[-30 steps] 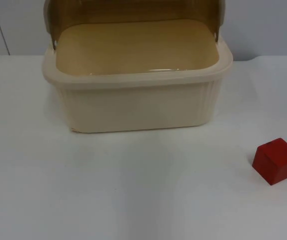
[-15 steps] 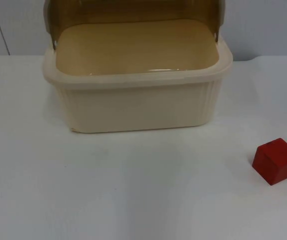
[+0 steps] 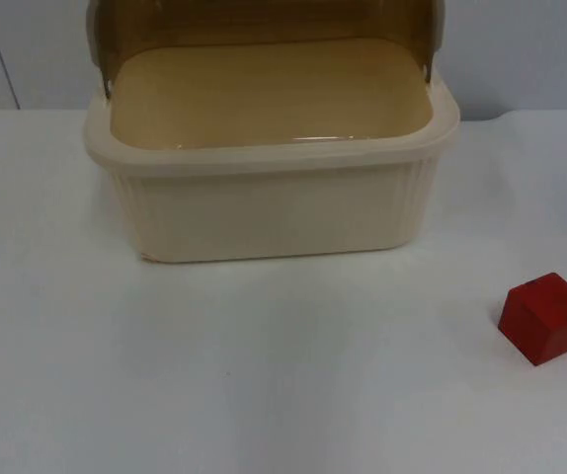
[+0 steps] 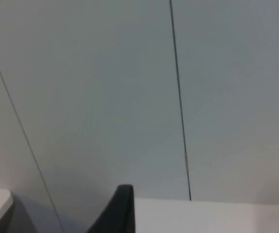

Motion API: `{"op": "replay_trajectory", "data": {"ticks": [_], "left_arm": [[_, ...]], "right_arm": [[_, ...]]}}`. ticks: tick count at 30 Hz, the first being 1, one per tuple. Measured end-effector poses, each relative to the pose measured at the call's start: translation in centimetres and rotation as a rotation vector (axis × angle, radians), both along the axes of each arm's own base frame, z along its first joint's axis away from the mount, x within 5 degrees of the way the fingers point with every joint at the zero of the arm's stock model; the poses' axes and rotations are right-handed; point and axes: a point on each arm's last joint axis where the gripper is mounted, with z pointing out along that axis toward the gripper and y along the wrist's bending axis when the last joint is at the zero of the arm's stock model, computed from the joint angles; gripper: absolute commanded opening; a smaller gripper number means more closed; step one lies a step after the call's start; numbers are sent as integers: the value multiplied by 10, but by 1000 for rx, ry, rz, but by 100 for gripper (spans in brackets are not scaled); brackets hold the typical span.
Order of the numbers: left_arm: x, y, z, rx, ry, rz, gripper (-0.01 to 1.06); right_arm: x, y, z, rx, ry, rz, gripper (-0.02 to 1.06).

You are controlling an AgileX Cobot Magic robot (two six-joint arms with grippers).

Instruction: Open the box lid with the left hand, place the block into the box with the right hand, then close the box lid with the left hand.

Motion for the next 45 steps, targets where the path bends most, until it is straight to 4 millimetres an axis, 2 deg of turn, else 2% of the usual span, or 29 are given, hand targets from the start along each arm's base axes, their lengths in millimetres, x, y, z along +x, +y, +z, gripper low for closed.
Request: {"op": "replay_trajectory", "data": {"ticks": [2,7,8,13,14,16,19,20,24,25,30,31,34,37,42,45], "left_arm": [[0,0,0,-4,0,-1,105],[-1,1,-3,-36,21,15,105],[-1,1,-3,-36,21,15,105],[-1,1,-4,-62,36,24,105],[-1,1,-4,-62,36,24,105],[-1,1,-5,-66,38,25,105],[-1,2,-6,-66,50,32,105],[-1,2,-6,-66,50,32,105],[-1,1,-8,-51,77,18,105],[-1,1,-8,-51,77,18,105],[-1,-3,-11,-76,110,-26,105],[-1,-3,-11,-76,110,-26,105],[0,-5,-13,-72,126,-42,105],[1,-5,-13,-60,135,-42,105],[1,-5,-13,-58,136,-42,105],[1,-5,-14,-58,137,-41,105]], "right_arm": [[7,2,-5,0,35,20,104],[36,25,-38,-74,218,172,104],[36,25,-38,-74,218,172,104],[55,64,-90,-125,376,317,104],[55,64,-90,-125,376,317,104],[65,72,-126,-148,430,316,104],[75,73,-165,-189,489,305,104],[75,73,-165,-189,489,305,104],[94,76,-202,-242,509,311,104],[94,76,-202,-242,509,311,104],[112,81,-246,-268,546,318,104],[112,81,-246,-268,546,318,104],[118,83,-270,-277,577,321,104],[123,85,-285,-281,561,326,104],[127,86,-298,-300,558,346,104],[126,86,-303,-304,569,348,100]]}}
